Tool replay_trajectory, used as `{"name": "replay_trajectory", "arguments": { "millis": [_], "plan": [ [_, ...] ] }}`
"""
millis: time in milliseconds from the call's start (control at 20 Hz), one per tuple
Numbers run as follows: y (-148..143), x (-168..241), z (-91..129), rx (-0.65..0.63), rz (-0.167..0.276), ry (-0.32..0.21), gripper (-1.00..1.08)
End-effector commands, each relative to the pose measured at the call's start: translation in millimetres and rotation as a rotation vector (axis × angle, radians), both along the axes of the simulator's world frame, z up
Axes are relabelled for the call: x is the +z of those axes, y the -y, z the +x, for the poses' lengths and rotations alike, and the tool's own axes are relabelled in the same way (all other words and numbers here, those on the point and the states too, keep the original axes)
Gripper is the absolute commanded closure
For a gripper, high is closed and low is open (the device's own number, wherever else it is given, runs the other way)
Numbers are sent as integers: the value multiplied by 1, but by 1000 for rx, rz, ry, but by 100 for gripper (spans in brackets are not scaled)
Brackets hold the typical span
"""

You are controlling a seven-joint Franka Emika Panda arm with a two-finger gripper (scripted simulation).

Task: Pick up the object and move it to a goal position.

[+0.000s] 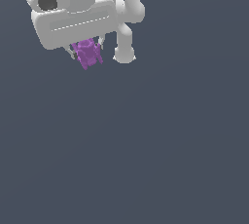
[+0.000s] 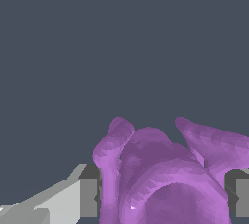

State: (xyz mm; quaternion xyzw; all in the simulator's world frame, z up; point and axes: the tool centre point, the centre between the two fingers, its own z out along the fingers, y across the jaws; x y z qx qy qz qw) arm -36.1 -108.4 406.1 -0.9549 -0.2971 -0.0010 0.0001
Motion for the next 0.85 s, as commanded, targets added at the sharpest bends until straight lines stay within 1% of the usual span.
{"name": "replay_trajectory", "arguments": {
  "millis": [0,200,400,800],
  "plan": [
    [6,18,-6,0,0,-2,108],
    [12,39,-12,0,0,-2,108],
    [16,51,-15,0,-1,-2,108],
    [17,51,-14,0,-1,-2,108]
  ]
}}
